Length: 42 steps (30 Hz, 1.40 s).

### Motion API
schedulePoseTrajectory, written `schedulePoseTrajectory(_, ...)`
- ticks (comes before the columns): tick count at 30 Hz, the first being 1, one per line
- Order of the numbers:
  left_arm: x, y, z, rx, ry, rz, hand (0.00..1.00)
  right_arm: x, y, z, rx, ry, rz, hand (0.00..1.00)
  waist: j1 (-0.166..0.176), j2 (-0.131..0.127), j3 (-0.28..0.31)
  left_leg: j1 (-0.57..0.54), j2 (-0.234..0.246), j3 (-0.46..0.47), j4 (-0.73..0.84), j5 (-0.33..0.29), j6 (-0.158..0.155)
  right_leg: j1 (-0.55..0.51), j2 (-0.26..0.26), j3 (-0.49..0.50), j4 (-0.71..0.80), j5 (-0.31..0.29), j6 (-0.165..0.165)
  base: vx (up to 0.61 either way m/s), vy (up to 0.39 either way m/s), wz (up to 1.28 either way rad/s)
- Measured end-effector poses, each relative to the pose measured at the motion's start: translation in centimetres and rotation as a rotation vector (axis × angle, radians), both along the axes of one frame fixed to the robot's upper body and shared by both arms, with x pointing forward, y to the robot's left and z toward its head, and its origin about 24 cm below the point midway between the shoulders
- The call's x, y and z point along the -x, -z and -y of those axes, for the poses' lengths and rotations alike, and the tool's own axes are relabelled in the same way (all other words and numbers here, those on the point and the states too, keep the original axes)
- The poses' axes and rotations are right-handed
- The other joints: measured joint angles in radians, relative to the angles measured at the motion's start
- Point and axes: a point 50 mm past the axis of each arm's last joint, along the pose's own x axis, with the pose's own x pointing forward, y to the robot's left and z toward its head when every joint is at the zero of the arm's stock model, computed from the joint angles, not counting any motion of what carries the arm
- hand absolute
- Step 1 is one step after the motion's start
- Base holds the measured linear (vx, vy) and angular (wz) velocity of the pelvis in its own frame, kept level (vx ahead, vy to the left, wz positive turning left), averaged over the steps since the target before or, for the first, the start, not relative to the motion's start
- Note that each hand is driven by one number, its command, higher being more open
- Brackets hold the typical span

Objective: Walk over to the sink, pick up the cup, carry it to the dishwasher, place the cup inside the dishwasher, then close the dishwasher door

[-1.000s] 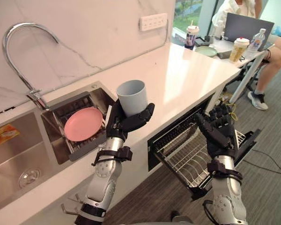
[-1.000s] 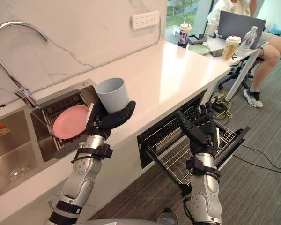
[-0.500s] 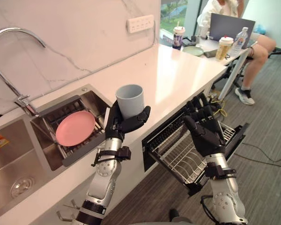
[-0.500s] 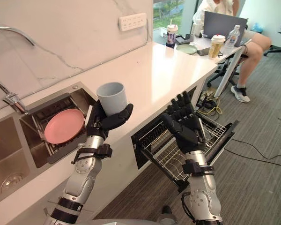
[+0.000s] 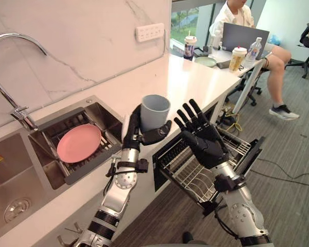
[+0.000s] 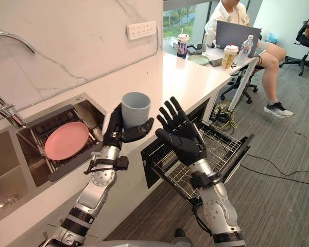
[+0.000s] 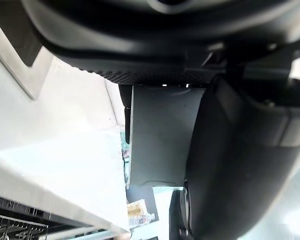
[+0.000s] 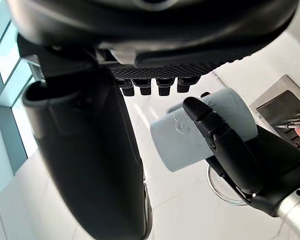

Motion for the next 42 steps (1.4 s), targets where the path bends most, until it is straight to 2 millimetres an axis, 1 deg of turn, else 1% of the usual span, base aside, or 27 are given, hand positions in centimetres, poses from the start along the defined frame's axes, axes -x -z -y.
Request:
schedulePoseTrajectory(3, 0.2, 0.6, 0.7, -0.033, 0.031, -0.016, 0.0, -0.3, 0.4, 0.2, 0.054, 0.035, -0.033, 1.0, 0.001, -0.01, -0.007, 0.0, -0.001, -0.015, -0.014, 0.011, -0.002, 0.004, -0.005, -0.011, -0.007, 0.001, -0.002, -0.02, -0.015, 0.1)
schedulePoseTrajectory(6, 0.3, 1.2, 0.7, -0.071, 0.044, -0.039, 0.0, -0.6, 0.3, 0.2, 0.093, 0.07, -0.058, 1.0, 0.002, -0.012, -0.007, 0.005, -0.002, -0.024, -0.023, 0.017, -0.003, 0.014, -0.005, -0.021, -0.013, 0.002, -0.003, -0.02, -0.028, 0.1)
schedulePoseTrajectory(7, 0.5, 1.4, 0.9, -0.086, 0.058, -0.049, 0.0, -0.9, 0.2, 0.1, 0.11, 0.087, -0.062, 1.0, 0.004, -0.012, -0.007, 0.008, -0.002, -0.028, -0.027, 0.019, -0.004, 0.019, -0.005, -0.025, -0.018, 0.003, -0.004, -0.02, -0.02, 0.07)
schedulePoseTrajectory(11, 0.7, 1.6, 1.5, -0.095, 0.084, -0.057, 0.0, -1.6, -0.1, -0.2, 0.159, 0.142, -0.074, 1.0, 0.005, -0.016, -0.007, 0.009, -0.002, -0.035, -0.036, 0.025, -0.005, 0.021, -0.005, -0.029, -0.02, 0.003, -0.004, -0.03, -0.022, 0.06)
schedulePoseTrajectory(13, 1.0, 1.8, 2.2, -0.105, 0.115, -0.062, 0.0, -2.0, -0.3, -0.2, 0.223, 0.185, -0.071, 1.0, 0.006, -0.018, -0.007, 0.009, -0.002, -0.039, -0.039, 0.027, -0.005, 0.023, -0.005, -0.032, -0.022, 0.003, -0.004, -0.02, -0.02, 0.05)
schedulePoseTrajectory(16, 1.0, 1.9, 2.2, -0.112, 0.112, -0.074, 0.0, -2.1, -0.4, -0.3, 0.258, 0.207, -0.068, 1.0, 0.005, -0.022, -0.007, 0.012, -0.002, -0.039, -0.046, 0.032, -0.006, 0.023, -0.004, -0.031, -0.022, 0.003, -0.005, 0.0, 0.0, 0.0)
schedulePoseTrajectory(23, 0.9, 1.9, 2.0, -0.111, 0.084, -0.071, 0.0, -2.8, -0.9, -1.0, 0.272, 0.185, -0.071, 1.0, 0.007, -0.036, -0.002, 0.016, -0.001, -0.042, -0.05, 0.034, -0.006, 0.028, 0.0, -0.033, -0.023, 0.003, -0.005, 0.0, 0.0, 0.0)
schedulePoseTrajectory(33, 0.9, 2.1, 1.5, -0.133, 0.064, -0.077, 0.0, -3.2, -0.8, -1.7, 0.304, 0.144, -0.098, 1.0, 0.014, -0.036, -0.002, 0.018, -0.001, -0.047, -0.048, 0.034, -0.006, 0.037, 0.001, -0.038, -0.03, 0.004, -0.005, 0.0, -0.003, 0.01)
schedulePoseTrajectory(42, 1.1, 1.9, 1.4, -0.152, -0.018, -0.034, 0.0, -3.4, -0.8, -2.1, 0.303, 0.125, -0.103, 1.0, 0.022, -0.037, -0.002, 0.018, 0.0, -0.046, -0.043, 0.033, -0.007, 0.037, 0.003, -0.036, -0.03, 0.004, -0.006, 0.0, 0.0, 0.0)
